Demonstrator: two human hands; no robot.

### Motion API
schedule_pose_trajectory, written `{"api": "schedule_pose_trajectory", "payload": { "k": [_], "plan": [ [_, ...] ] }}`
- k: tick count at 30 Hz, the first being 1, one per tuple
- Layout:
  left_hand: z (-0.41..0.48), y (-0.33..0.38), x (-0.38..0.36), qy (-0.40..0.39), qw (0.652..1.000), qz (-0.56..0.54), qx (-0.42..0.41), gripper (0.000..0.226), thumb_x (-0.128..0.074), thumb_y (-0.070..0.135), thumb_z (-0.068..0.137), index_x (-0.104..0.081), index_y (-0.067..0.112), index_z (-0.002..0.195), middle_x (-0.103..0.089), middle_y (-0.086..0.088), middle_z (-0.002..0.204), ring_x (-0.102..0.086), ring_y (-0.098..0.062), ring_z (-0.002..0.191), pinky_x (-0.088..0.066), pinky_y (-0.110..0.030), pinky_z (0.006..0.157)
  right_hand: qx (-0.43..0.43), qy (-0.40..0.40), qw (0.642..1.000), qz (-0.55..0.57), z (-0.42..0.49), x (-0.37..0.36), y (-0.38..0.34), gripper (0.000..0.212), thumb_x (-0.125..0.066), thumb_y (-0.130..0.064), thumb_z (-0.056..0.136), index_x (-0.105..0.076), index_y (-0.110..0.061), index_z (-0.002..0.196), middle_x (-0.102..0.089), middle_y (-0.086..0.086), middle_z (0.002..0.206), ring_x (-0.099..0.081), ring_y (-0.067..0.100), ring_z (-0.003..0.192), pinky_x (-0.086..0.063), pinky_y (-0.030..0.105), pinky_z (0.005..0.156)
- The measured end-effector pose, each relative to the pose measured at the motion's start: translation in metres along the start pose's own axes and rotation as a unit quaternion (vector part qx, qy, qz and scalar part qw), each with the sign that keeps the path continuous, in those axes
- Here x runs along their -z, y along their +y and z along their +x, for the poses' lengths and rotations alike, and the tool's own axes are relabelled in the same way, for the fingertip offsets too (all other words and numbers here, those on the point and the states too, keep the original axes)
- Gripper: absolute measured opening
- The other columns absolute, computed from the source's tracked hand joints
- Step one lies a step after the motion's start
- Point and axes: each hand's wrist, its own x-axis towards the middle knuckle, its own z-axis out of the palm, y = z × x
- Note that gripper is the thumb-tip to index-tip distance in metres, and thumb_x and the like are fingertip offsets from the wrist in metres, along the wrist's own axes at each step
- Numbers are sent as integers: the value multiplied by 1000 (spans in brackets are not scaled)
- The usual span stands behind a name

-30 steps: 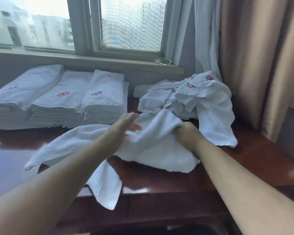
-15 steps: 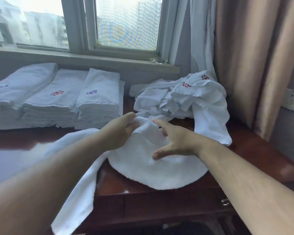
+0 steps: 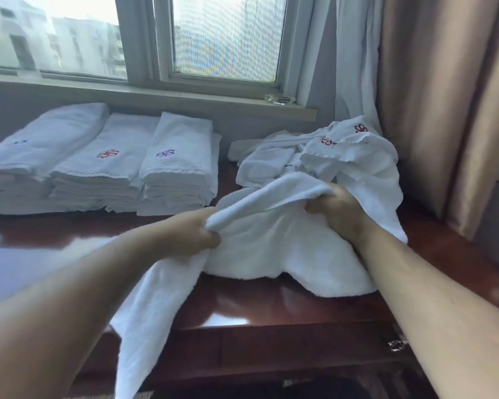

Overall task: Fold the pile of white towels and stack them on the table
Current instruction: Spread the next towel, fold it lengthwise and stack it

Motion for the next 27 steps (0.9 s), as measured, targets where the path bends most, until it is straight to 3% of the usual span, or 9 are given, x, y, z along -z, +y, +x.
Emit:
{"api": "schedule_pose_trajectory", "payload": {
  "k": [3, 7, 9, 11, 13, 17, 19, 23, 27],
  "plan": [
    [-13, 10, 17, -71, 979, -154, 112, 25, -64, 25, 55, -72, 11, 75, -64, -11, 71, -59, -24, 61, -46, -28, 59, -80, -60, 995, -25, 5, 8, -6, 62, -59, -10, 59, -66, 9, 117, -65, 32, 120, -63, 45, 112, -45, 60, 105],
    [-18, 11, 30, -152, 962, -162, 160, 13, -67, 19, 65, -74, 9, 61, -69, -13, 66, -63, -24, 50, -47, -23, 46, -165, -130, 974, -90, 14, 15, -15, 56, -63, -14, 64, -68, 3, 118, -70, 26, 113, -66, 46, 106, -52, 53, 98],
    [-6, 9, 30, -78, 989, -42, 116, 12, -66, 17, 83, -74, 11, 77, -73, -10, 79, -68, -25, 67, -51, -25, 56, -95, -47, 942, -318, 24, 12, -18, 38, -69, -28, 70, -72, -11, 104, -76, 8, 101, -69, 34, 101, -57, 38, 84],
    [7, 7, 27, 59, 977, 197, 47, 13, -61, 23, 90, -62, 19, 78, -65, -2, 80, -63, -27, 81, -43, -29, 63, -39, 52, 857, -511, 27, -2, -17, 41, -70, -31, 79, -65, -21, 119, -67, 4, 117, -59, 30, 115, -50, 39, 94],
    [12, 5, 21, 163, 956, 242, 17, 5, -61, 26, 87, -58, 23, 84, -64, -2, 88, -57, -26, 85, -38, -30, 66, 64, 93, 829, -548, 21, -24, -10, 43, -70, -30, 82, -59, -23, 124, -59, 5, 119, -52, 29, 116, -43, 40, 96],
    [9, -3, -2, 163, 980, 116, 5, 45, -66, 34, 84, -51, 25, 126, -53, 6, 105, -50, -19, 94, -37, -31, 76, 89, -154, 872, -457, 0, -71, 12, 10, -63, -31, 92, -69, -27, 99, -61, -14, 82, -58, 9, 79, -44, 28, 72],
    [1, -4, -10, 158, 977, 140, 13, 52, -67, 45, 83, -46, 23, 125, -49, 7, 105, -48, -17, 94, -37, -32, 75, 13, -240, 856, -459, -3, -87, 26, 22, -54, -36, 100, -69, -26, 112, -66, -10, 99, -58, 12, 93, -41, 27, 79],
    [-26, -17, 2, 87, 960, 244, 107, 73, -61, 81, 60, -54, 20, 100, -58, 7, 94, -55, -13, 82, -41, -33, 63, -38, -205, 833, -513, 7, -96, 45, 50, -39, -45, 104, -43, -26, 149, -45, 0, 153, -44, 26, 137, -37, 42, 112],
    [-59, -42, 10, -34, 956, 273, 100, 75, -63, 83, 49, -60, 39, 109, -55, 17, 110, -48, -6, 98, -37, -19, 65, -60, -206, 804, -555, 11, -101, 55, 50, -29, -42, 105, -33, -30, 154, -36, -2, 159, -40, 31, 137, -37, 48, 110]
  ]
}}
